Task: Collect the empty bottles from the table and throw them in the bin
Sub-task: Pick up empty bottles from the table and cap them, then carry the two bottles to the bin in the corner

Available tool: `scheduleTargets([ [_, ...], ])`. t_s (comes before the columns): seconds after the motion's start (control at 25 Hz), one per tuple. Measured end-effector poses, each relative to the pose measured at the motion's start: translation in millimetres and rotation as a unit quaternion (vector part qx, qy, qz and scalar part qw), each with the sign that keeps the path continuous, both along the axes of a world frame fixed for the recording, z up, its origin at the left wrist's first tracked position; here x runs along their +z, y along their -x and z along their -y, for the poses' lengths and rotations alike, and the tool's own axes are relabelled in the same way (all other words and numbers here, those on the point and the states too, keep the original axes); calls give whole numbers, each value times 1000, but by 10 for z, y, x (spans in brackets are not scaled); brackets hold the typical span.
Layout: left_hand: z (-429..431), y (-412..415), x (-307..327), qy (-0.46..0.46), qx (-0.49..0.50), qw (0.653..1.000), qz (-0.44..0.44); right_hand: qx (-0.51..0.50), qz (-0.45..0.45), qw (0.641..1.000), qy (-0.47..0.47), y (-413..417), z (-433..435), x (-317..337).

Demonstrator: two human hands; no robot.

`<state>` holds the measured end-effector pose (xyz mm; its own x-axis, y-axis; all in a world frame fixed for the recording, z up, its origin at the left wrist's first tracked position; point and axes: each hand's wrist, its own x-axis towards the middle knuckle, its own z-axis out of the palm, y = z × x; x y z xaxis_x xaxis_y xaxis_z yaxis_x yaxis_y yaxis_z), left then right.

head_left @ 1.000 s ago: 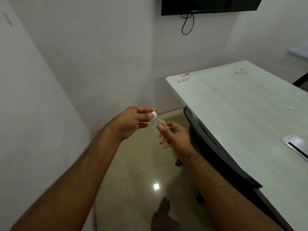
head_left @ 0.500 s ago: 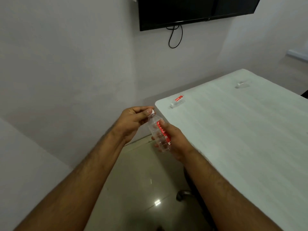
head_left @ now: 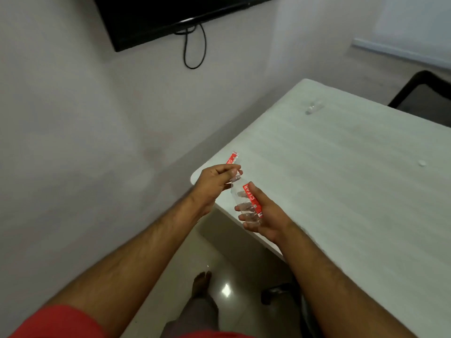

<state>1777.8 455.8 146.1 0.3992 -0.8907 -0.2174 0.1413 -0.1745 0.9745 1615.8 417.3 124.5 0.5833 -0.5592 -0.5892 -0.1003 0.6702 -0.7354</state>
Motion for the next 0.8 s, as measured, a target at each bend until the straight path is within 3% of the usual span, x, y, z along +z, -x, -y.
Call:
scheduleTargets([
  [0.08, 463, -404, -276, -63, -21, 988, 138, -79, -69, 994, 8, -284, 217, -137],
  [0.16, 907, -788, -502, -77, -86, 920, 374, -152, -121, 981, -4, -521, 404, -244],
  [0.24, 1265, -1061, -719, -3, -185, 789, 586, -182, -141, 973, -24, -684, 518, -298],
  [0.32, 1618, -1260, -958, 22, -313, 630, 711, -216, -158, 962, -49, -842, 653, -398],
  [0.4, 1839, -1333, -1143, -4, -415, 487, 769, -243, -181, 951, -65, -954, 718, -482],
  [0.44, 1914, -1353, -1232, 1, -445, 436, 782, -254, -188, 946, -73, -981, 728, -535],
  [0.48, 1957, -1362, -1280, 17, -459, 407, 790, -265, -192, 942, -80, -1003, 722, -578],
  [0.52, 1961, -1376, -1322, 33, -456, 403, 793, -270, -192, 940, -83, -1009, 695, -603],
  [0.6, 1928, -1341, -1365, 47, -421, 460, 780, -287, -190, 935, -85, -991, 610, -609],
  [0.72, 1693, -1067, -1181, -13, -371, 610, 700, -335, -189, 921, -62, -865, 421, -497],
  [0.8, 1431, -821, -995, -86, -365, 725, 578, -364, -194, 911, -29, -725, 245, -349],
])
